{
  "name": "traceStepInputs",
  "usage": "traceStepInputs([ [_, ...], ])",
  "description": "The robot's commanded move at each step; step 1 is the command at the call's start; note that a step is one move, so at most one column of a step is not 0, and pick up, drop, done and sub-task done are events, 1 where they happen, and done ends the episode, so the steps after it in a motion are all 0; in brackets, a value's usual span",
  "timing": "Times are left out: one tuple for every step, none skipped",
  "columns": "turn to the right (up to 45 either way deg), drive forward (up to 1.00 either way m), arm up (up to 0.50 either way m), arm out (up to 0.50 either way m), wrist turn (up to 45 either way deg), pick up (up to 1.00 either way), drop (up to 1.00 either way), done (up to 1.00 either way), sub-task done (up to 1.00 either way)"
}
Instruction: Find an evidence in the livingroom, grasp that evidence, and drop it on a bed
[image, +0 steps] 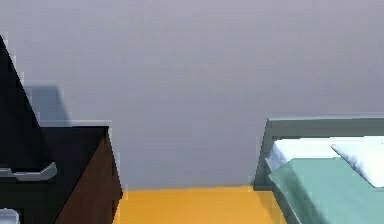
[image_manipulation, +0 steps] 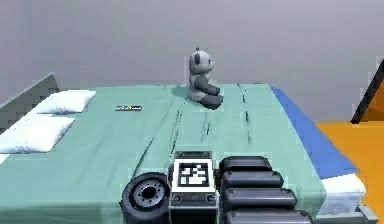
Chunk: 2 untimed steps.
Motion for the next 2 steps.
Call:
traceStepInputs([
  [-3.0,0.0,0.0,0.0,0.0,0.0,0.0,0.0,0.0],
  [-3.0,0.0,0.0,0.0,0.0,0.0,0.0,0.0,0.0],
])
